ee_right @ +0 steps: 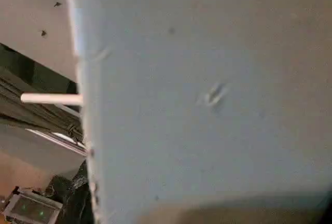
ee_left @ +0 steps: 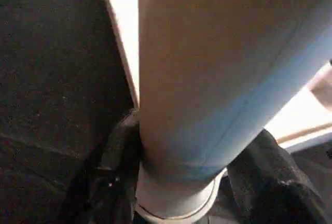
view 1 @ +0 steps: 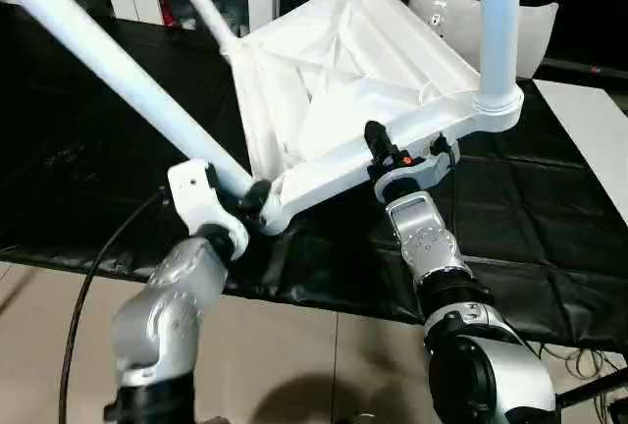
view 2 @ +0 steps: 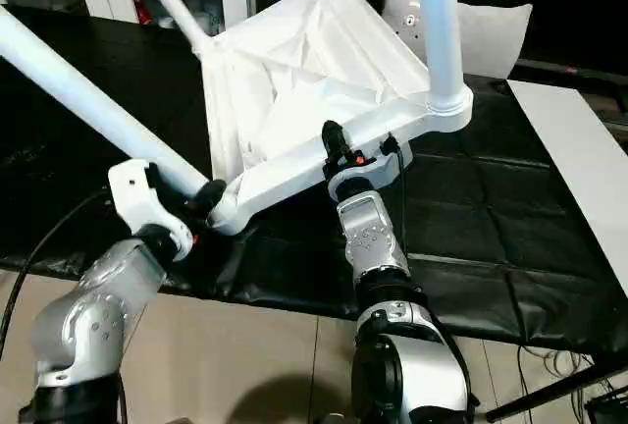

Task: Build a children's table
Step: Flip table

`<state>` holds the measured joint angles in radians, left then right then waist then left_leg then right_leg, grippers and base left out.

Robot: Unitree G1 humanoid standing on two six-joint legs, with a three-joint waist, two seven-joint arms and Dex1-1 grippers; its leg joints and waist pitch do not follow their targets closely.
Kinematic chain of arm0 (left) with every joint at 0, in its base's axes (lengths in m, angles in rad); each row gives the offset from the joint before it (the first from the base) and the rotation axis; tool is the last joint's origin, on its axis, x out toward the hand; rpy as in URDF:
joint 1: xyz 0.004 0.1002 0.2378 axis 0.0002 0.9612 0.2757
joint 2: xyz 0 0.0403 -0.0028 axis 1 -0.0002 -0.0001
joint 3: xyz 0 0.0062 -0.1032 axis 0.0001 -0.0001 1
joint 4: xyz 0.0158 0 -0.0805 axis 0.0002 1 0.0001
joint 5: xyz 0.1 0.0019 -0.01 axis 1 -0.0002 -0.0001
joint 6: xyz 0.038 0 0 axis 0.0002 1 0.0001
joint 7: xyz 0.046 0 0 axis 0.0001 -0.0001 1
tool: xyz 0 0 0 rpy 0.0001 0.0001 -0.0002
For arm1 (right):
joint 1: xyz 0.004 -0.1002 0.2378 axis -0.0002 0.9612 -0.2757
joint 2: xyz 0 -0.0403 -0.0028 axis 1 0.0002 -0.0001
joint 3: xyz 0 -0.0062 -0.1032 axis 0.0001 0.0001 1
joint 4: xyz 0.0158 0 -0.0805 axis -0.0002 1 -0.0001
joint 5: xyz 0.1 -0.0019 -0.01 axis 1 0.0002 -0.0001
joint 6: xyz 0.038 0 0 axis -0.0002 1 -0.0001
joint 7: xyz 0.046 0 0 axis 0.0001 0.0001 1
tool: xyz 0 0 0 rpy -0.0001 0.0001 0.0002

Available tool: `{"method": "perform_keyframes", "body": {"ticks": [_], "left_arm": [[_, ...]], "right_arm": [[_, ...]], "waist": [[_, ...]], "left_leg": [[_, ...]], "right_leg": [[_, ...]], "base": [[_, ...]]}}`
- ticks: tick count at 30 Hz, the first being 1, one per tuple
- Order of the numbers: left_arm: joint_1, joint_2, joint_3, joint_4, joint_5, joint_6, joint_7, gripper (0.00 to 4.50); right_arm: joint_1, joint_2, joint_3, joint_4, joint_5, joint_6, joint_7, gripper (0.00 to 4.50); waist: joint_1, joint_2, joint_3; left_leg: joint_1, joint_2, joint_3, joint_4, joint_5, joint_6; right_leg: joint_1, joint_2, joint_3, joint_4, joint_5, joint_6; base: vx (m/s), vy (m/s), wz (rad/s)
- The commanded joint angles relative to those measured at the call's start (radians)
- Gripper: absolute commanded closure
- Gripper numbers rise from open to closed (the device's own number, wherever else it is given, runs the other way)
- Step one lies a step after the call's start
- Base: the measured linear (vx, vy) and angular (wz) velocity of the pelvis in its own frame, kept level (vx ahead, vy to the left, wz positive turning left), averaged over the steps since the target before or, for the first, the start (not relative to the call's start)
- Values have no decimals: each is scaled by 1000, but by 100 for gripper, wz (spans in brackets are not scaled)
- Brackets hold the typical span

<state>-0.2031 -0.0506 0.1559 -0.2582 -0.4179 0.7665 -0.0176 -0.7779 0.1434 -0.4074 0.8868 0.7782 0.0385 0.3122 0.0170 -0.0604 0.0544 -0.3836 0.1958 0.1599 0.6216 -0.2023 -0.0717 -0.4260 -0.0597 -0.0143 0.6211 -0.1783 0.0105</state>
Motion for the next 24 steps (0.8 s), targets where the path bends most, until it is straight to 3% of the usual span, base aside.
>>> {"method": "perform_keyframes", "body": {"ticks": [1,7,10,13,16,17,20,22,24], "left_arm": [[45,-17,-106,1,-57,53,-86,174],[106,35,-102,-62,-68,32,-148,150],[121,44,-98,-73,-72,22,-159,139],[144,73,-111,-97,-78,12,-206,114],[174,165,-154,-142,-61,-4,-292,98],[192,238,-186,-179,-45,-22,-357,83],[204,298,-212,-213,-30,-37,-404,54],[196,352,-213,-258,-30,-27,-433,47],[171,392,-196,-301,-41,-5,-453,16]], "right_arm": [[-105,85,7,-24,-5,-35,-12,254],[-112,61,-24,-24,-4,-76,-36,254],[-114,56,-29,-23,-4,-88,-39,254],[-116,51,-32,-27,-7,-102,-45,254],[-103,25,0,-62,-63,-122,-64,254],[-85,-2,26,-89,-104,-122,-87,254],[-65,-32,52,-114,-145,-115,-114,254],[-34,-80,79,-169,-196,-60,-191,254],[4,-122,89,-252,-225,0,-258,254]], "waist": [[3,0,-71],[5,2,-75],[14,4,-70],[14,3,-68],[14,-1,-70],[13,-1,-71],[14,3,-68],[10,-3,-67],[13,0,-63]], "left_leg": [[8,18,14,-69,-64,71],[8,17,17,-65,-67,70],[13,20,23,-68,-108,59],[9,22,24,-73,-142,28],[5,20,23,-73,-120,25],[6,19,25,-71,-104,30],[11,20,26,-72,-87,26],[13,20,28,-74,-114,3],[17,18,27,-77,-127,-20]], "right_leg": [[61,-44,18,-53,-66,-209],[54,-39,20,-49,-44,-209],[45,-36,20,-55,-92,-204],[46,-37,18,-59,-154,-172],[49,-38,18,-56,-141,-162],[46,-36,19,-52,-125,-158],[42,-33,19,-48,-109,-158],[42,-32,20,-51,-142,-152],[39,-29,21,-53,-168,-133]], "base": [[0,0,0],[0,0,0],[0,0,0],[0,0,0],[0,0,0],[0,0,0],[0,0,0],[0,0,0],[0,0,0]]}}
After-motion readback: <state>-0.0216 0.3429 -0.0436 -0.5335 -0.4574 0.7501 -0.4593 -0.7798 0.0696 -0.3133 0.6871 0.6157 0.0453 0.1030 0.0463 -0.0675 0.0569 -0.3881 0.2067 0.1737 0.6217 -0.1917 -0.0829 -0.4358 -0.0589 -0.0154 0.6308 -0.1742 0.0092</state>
